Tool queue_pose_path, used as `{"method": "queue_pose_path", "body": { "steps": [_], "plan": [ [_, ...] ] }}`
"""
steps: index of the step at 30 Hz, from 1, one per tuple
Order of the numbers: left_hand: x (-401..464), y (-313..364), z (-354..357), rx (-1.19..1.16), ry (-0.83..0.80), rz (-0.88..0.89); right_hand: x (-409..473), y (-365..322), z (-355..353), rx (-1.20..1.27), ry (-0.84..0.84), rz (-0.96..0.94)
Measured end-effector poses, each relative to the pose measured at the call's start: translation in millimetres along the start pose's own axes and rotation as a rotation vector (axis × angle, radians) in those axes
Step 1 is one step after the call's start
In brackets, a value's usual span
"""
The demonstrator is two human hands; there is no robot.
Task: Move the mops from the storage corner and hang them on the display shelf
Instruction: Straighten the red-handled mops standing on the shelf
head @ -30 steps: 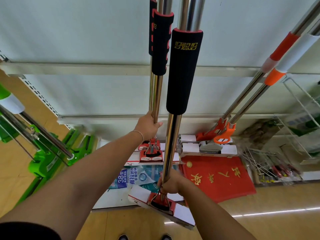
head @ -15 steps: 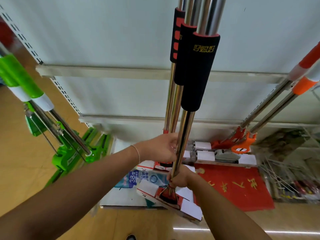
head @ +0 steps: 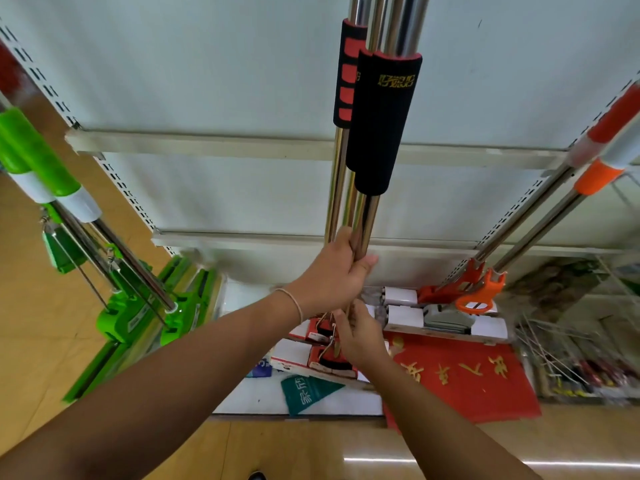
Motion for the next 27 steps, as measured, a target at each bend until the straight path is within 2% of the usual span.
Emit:
{"method": "queue_pose_path", "body": {
  "steps": [3, 8, 14, 21, 24, 27],
  "plan": [
    [7, -2, 0, 0.005, 0.022, -0.039, 2, -10, 0, 0.031, 0.076, -0.047],
    [15, -4, 0, -0.001, 0.044, -0.089, 24, -20, 3, -0.078, 0.086, -0.009],
    [28, -5, -5, -0.008, 0.073, -0.122, 43, -30, 9, -0.209, 0.053, 0.059],
    [38, -9, -13, -0.016, 0.133, -0.180, 60, -42, 21, -0.421, -0.067, 0.006],
    [45, -10, -15, 0.007, 0.130, -0.200, 71, -41, 30, -0.448, -0.102, 0.026],
    [47, -12, -16, 0.025, 0.110, -0.212, 76, -43, 32, -0.358, -0.092, 0.062]
  ]
}}
Point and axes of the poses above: each hand's wrist, its own x-axis towards the middle knuckle, its own z-axis out of the palm, y = z × x, the point moved 6 cm from there along x, towards the middle knuckle, and after that the axes turned 11 degrees about y, right-handed, at the moved point
